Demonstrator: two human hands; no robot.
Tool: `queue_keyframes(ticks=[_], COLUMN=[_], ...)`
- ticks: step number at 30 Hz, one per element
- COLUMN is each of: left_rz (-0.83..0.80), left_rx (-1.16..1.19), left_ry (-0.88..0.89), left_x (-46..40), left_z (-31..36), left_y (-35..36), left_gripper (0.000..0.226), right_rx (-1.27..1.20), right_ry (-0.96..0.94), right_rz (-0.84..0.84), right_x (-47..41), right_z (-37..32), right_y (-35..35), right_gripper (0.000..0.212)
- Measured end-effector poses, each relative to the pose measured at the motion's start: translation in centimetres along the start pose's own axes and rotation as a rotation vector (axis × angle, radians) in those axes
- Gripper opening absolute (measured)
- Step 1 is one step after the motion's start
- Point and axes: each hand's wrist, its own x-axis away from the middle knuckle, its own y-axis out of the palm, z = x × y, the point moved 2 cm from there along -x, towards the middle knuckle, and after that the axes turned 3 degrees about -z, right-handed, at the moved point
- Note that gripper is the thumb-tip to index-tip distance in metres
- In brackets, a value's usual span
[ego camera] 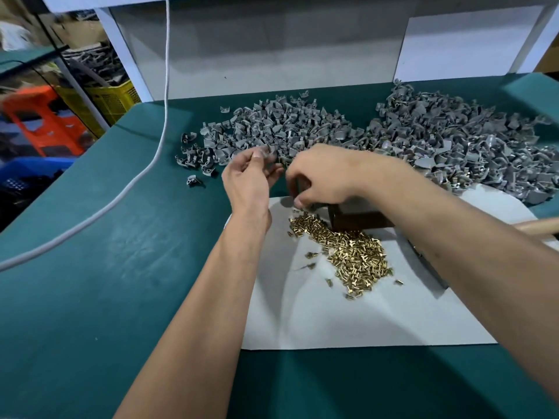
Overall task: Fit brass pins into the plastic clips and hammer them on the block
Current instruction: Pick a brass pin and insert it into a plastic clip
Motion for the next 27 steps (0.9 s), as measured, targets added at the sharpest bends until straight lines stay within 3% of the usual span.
queue_keyframes(ticks=[5,10,14,18,21,24,27], left_rz=[0.050,0.074,0.065,0.065,0.056,0.063,0.076], left_rx=[0.073,0.051,0.027,0.079,0.084,0.091,0.104], left_ry=[-0.039,-0.108,-0.095,-0.111,-0.120,-0.109,-0.120], left_x=[-0.1,-0.3,-0.3,-0.3,-0.4,-0.5,-0.7], left_z=[0.2,-0.3,-0.3,-0.2,-0.3,-0.4,-0.6], left_y=[-0.1,-0.1,-0.3,-0.3,-0.2,-0.2,-0.2], left_gripper=[0.026,0.032,0.021,0.014,0.020,0.020,0.022], right_rx=[0.115,0.089,-0.045,0.142,0.249,0.320,0.343], right_ry=[0.047,0.015,0.024,0.072,0.107,0.121,0.150], right_rz=[-0.070,-0.212,-0.116,-0.153,-0.170,-0.186,-0.201], right_x=[-0.7,0.1,0.5,0.5,0.4,0.4,0.7], right_z=[-1.8,-2.2,-1.6,-1.7,-2.2,-2.5,-2.9], right_y=[1.1,0.7,-1.1,-1.1,-0.4,-0.1,-0.3], right_gripper=[0.029,0.016,0.008,0.016,0.006,0.026,0.028])
